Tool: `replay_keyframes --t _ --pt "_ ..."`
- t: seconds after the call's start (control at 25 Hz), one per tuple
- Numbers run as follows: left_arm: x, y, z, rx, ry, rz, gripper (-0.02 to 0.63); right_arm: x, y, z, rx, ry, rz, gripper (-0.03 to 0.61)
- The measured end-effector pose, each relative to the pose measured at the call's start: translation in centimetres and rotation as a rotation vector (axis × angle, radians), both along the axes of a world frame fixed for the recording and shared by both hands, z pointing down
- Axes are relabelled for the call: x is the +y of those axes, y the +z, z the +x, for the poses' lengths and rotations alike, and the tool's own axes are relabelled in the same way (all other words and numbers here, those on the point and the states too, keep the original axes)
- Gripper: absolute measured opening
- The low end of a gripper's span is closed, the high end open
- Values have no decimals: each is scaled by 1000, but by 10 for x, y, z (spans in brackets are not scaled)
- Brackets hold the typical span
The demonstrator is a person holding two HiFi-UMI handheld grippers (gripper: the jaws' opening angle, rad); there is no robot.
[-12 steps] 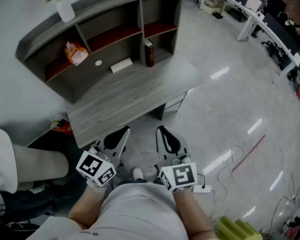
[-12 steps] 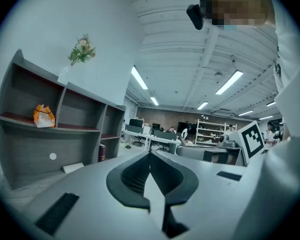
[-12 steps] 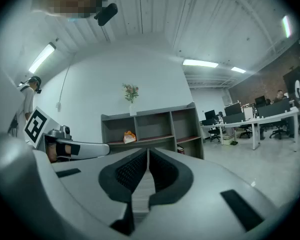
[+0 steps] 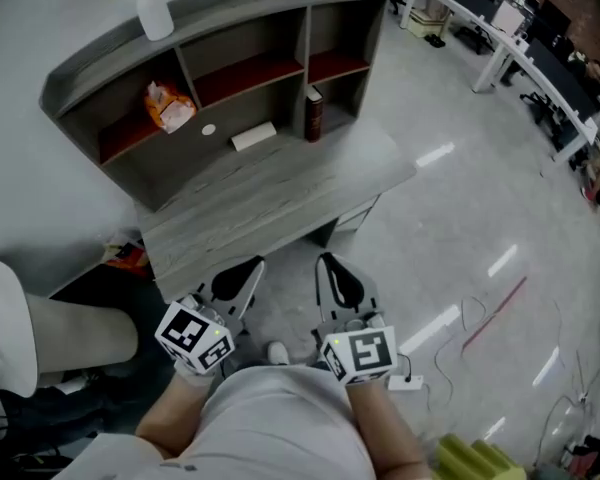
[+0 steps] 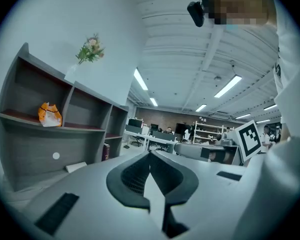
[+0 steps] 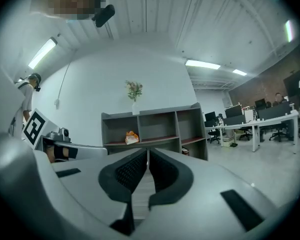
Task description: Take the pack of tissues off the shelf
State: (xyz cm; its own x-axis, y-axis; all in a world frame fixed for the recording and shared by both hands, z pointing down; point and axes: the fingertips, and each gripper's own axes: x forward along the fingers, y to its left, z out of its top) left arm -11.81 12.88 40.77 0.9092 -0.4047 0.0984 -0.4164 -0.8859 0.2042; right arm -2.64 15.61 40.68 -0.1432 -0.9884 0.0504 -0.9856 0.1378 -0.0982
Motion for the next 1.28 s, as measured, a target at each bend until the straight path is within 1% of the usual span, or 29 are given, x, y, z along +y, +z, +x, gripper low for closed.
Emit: replay_keyframes --t 0.16,0.32,0.48,0.64,0.76,0.88,1.28 --pt "-13 7 -22 -4 9 -20 17 -12 3 -18 -27 20 5 26" --pt "-26 18 -34 -4 -2 -38 17 -21 15 -29 -24 18 -11 26" --pt "-40 24 -37 -11 -16 -32 17 -40 23 -23 -35 16 -20 26" --pt "-66 32 -35 -27 -62 -26 17 -70 28 -13 -48 -6 -2 26" --pt "-91 30 -24 -36 -110 -12 17 -100 24 0 -49 -49 14 26" --pt "-118 32 -8 -47 -161 -15 17 -132 24 15 -58 -96 14 26" --pt "-204 26 69 -88 -315 -10 17 -234 21 85 -91 -262 -1 26"
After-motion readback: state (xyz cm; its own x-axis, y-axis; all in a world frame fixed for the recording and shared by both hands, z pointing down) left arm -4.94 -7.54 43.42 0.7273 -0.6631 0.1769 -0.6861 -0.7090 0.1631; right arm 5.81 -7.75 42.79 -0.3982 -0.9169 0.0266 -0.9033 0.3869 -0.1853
